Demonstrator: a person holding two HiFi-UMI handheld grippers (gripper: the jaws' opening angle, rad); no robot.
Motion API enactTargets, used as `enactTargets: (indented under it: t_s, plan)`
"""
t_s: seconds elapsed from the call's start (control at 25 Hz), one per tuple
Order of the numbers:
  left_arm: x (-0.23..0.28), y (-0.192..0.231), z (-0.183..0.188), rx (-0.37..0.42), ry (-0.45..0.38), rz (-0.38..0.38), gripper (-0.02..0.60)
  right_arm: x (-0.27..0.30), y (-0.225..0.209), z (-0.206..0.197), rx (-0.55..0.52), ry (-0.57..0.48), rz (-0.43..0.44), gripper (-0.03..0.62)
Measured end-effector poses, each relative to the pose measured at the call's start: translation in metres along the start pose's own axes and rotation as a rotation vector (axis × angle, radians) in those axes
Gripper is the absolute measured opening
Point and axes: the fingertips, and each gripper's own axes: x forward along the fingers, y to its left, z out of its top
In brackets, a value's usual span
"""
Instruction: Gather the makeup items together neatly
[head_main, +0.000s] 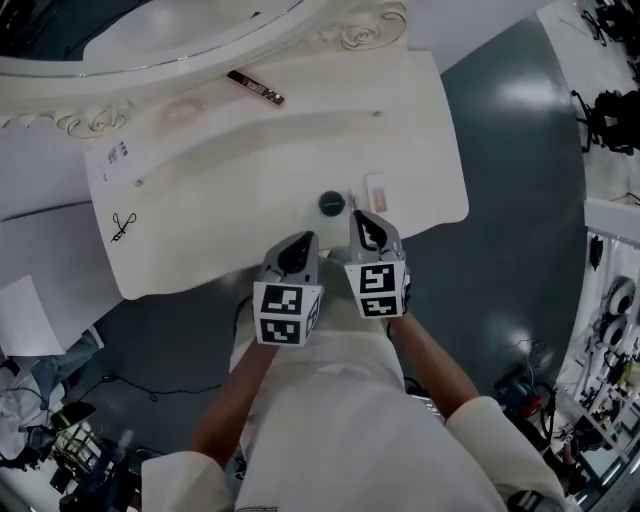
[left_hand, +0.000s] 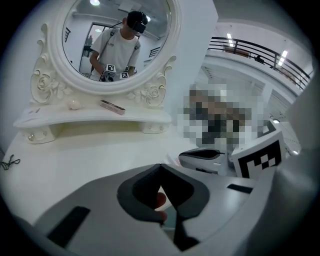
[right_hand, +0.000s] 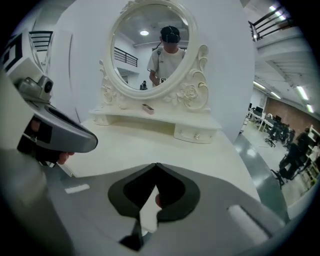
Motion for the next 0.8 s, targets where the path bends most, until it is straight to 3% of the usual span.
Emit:
enactTargets:
  t_s: [0.52,0.8]
  plan:
    - [-0.054,0.058,0.007,-0.108,-0.078,0.113,-0.005,0.009,0.074,0.048,-0.104,-0.025,0.158,0.002]
    - [-0.082,0.082,0.001,-0.166,-0.109,0.166,-0.005,0.004,0.124,0.066,-0.134,-0.04,0.293,0.002]
